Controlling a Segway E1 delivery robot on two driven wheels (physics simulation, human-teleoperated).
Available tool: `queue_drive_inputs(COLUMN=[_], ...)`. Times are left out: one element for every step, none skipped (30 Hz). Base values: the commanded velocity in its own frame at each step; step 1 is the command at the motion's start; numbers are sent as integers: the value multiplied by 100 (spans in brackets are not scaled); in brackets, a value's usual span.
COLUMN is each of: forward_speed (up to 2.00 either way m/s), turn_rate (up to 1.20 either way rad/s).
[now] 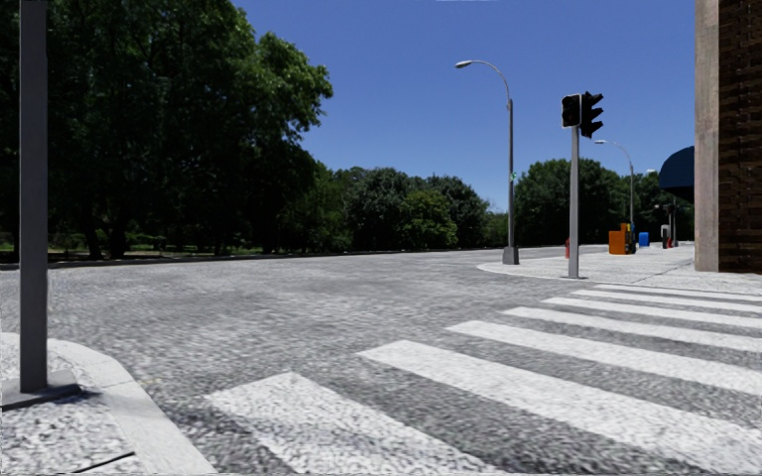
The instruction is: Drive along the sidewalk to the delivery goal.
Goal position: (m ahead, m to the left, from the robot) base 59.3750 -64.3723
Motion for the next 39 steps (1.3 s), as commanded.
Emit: queue_drive_inputs(forward_speed=[143,142,142,142,142,141,140,139,139,138,138,138,138,138,138,138,138,138,138,138,138,138,138,138,138,138,138,138,138,138,138,138,138,138,138,138,138,138,138], turn_rate=[-51,-51,-51,-51,-51,-51,-51,-51,-51,-51,-51,-51,-51,-51,-51,-51,-51,-51,-51,-51,-51,-51,-51,-51,-51,-51,-51,-51,-51,-51,-51,-51,-51,-51,-51,-51,-51,-51,-51])
